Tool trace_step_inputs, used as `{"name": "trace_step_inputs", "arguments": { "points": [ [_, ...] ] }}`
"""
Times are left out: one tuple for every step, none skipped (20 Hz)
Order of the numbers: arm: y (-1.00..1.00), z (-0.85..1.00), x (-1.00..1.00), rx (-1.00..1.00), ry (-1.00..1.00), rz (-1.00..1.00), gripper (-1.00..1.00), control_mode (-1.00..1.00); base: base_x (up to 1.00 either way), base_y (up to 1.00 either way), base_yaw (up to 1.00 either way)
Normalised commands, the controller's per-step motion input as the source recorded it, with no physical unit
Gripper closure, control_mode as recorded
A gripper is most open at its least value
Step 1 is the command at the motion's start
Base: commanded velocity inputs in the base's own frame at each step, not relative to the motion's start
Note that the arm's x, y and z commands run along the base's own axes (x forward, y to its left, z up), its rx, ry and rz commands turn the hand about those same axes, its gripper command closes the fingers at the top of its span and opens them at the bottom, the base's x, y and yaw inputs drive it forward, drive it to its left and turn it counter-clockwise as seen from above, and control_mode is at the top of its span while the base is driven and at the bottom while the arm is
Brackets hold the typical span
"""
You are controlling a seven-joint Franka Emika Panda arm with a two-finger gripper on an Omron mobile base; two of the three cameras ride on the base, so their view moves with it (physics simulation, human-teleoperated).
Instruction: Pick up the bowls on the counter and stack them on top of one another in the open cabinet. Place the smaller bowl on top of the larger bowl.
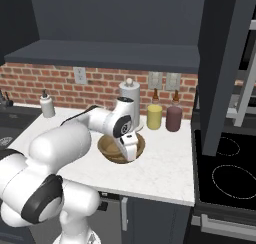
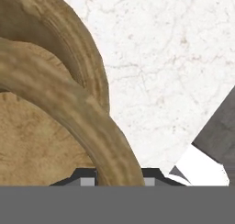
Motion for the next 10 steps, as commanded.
{"name": "trace_step_inputs", "arguments": {
  "points": [
    [-0.11,-0.04,0.04,0.00,0.05,-0.06,1.00,-1.00,0.00,0.00,0.00],
    [-0.04,0.00,0.09,0.00,0.01,-0.05,1.00,-1.00,0.00,0.00,0.00],
    [0.00,0.00,0.11,0.00,0.00,-0.02,1.00,-1.00,0.00,0.00,0.00],
    [0.00,0.00,0.10,0.00,0.00,-0.02,1.00,-1.00,0.00,0.00,0.00],
    [0.00,0.00,0.11,0.00,0.00,-0.02,1.00,-1.00,0.00,0.00,0.00],
    [0.00,0.00,0.16,0.00,0.00,-0.01,1.00,-1.00,0.00,0.00,0.00],
    [0.00,0.00,0.17,0.00,0.00,-0.01,1.00,-1.00,0.00,0.00,0.00],
    [0.00,0.00,0.19,0.00,0.00,0.00,1.00,-1.00,0.00,0.00,0.00],
    [0.00,0.00,0.19,0.00,0.00,0.00,1.00,-1.00,0.00,0.00,0.00],
    [0.00,0.00,0.19,0.00,0.00,0.00,1.00,-1.00,0.00,0.00,0.00]
  ]
}}
